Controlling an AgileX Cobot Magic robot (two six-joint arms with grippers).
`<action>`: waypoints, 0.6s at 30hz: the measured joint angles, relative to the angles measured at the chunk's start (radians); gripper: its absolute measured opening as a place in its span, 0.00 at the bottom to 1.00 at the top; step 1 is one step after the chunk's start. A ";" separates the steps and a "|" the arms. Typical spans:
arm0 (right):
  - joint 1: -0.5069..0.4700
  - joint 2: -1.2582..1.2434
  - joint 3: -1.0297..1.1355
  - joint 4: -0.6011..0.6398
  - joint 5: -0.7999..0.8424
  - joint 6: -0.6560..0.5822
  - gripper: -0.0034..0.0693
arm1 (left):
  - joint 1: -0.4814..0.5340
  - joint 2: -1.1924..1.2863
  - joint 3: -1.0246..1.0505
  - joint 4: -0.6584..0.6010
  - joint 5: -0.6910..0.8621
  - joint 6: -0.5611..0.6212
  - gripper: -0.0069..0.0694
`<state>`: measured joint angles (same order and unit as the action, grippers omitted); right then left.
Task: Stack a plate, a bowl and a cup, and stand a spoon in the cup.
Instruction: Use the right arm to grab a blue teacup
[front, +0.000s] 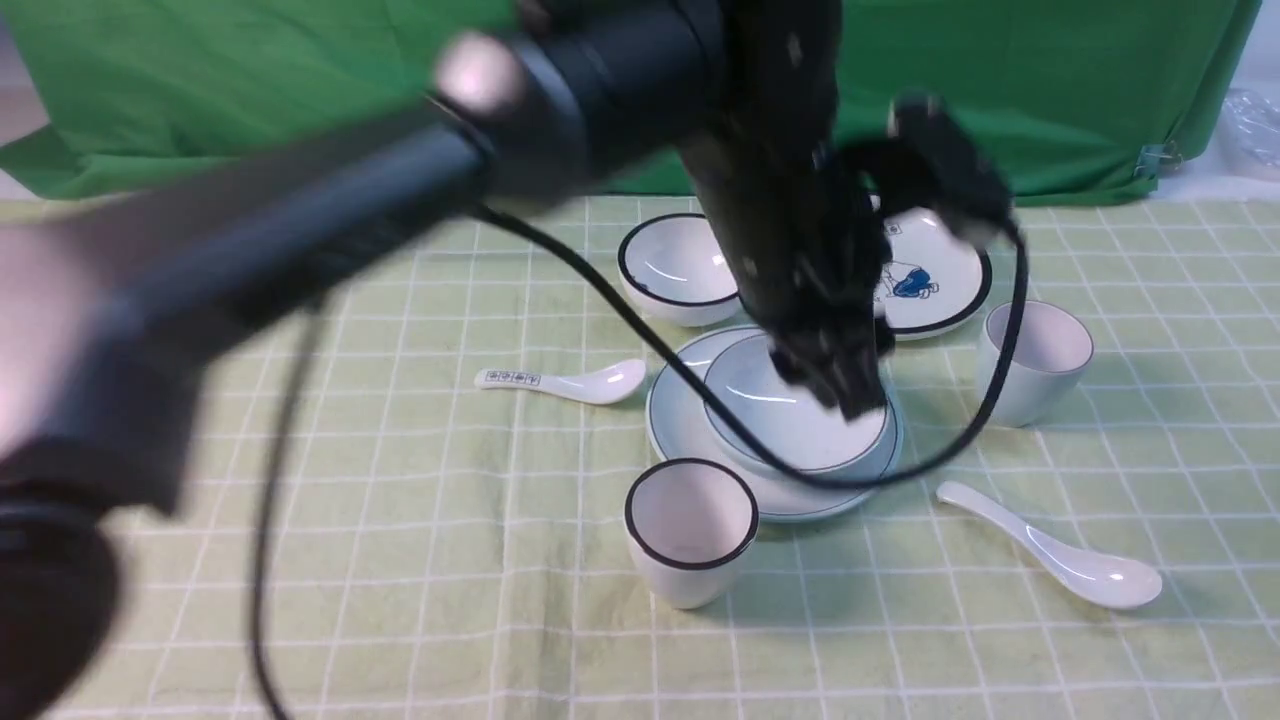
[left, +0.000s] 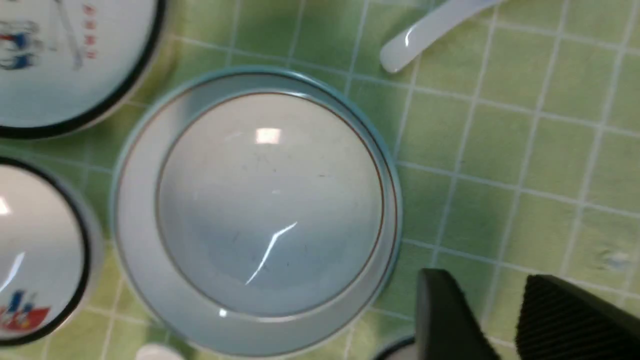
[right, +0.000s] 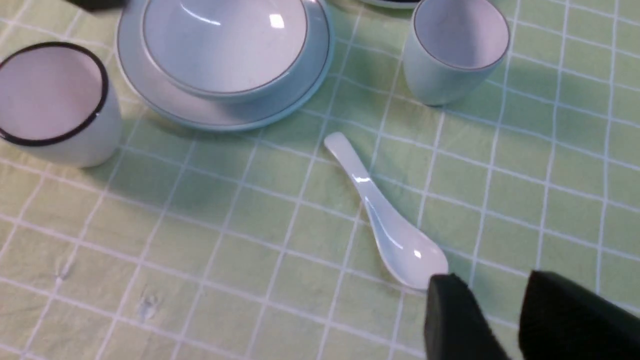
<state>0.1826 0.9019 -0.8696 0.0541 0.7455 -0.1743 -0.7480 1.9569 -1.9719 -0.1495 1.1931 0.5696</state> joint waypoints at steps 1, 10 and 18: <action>0.000 0.012 -0.007 0.000 0.000 -0.002 0.38 | 0.000 -0.022 0.002 0.000 0.000 -0.005 0.29; 0.000 0.594 -0.381 0.000 0.031 -0.081 0.54 | 0.000 -0.590 0.451 0.020 -0.098 -0.160 0.09; 0.000 0.928 -0.631 0.000 0.095 -0.106 0.67 | 0.000 -1.107 1.007 -0.019 -0.486 -0.244 0.09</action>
<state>0.1826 1.8297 -1.5007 0.0541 0.8409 -0.2805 -0.7480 0.8496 -0.9652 -0.1686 0.7069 0.3252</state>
